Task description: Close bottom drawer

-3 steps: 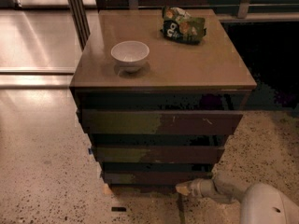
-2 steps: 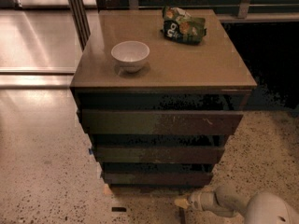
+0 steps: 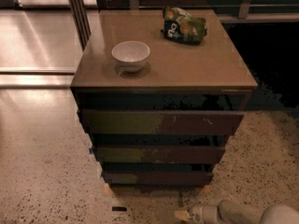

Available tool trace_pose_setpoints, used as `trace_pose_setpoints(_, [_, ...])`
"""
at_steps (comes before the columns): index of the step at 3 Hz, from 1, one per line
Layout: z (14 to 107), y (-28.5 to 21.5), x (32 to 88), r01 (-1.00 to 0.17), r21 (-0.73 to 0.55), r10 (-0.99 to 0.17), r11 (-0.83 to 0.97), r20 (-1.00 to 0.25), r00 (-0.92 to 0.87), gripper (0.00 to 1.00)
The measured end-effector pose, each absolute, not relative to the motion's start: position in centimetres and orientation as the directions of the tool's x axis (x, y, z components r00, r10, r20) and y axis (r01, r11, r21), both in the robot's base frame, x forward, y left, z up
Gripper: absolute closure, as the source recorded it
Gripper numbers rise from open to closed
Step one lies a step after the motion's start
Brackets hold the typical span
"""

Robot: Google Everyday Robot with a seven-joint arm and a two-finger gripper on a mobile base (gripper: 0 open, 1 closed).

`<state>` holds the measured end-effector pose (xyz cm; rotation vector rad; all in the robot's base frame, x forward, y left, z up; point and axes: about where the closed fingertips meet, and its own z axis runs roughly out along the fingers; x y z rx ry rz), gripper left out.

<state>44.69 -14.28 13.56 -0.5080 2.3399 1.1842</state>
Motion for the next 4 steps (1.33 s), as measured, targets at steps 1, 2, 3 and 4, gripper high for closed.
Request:
trace_pose_setpoints(1, [13.55,-14.26,44.68,-0.516,0.649,-0.114,0.560,-0.556,-0.823,0.57])
trace_pose_setpoints(2, [13.55,-14.25,44.68,-0.516,0.649,-0.114,0.560,-0.556,-0.823,0.35])
trace_pose_setpoints(3, [13.55,-14.25,44.68,-0.516,0.649,-0.114,0.560,-0.556,-0.823,0.12])
trace_pose_setpoints(4, [13.55,-14.25,44.67,-0.516,0.649,-0.114,0.559,-0.556,-0.823,0.00])
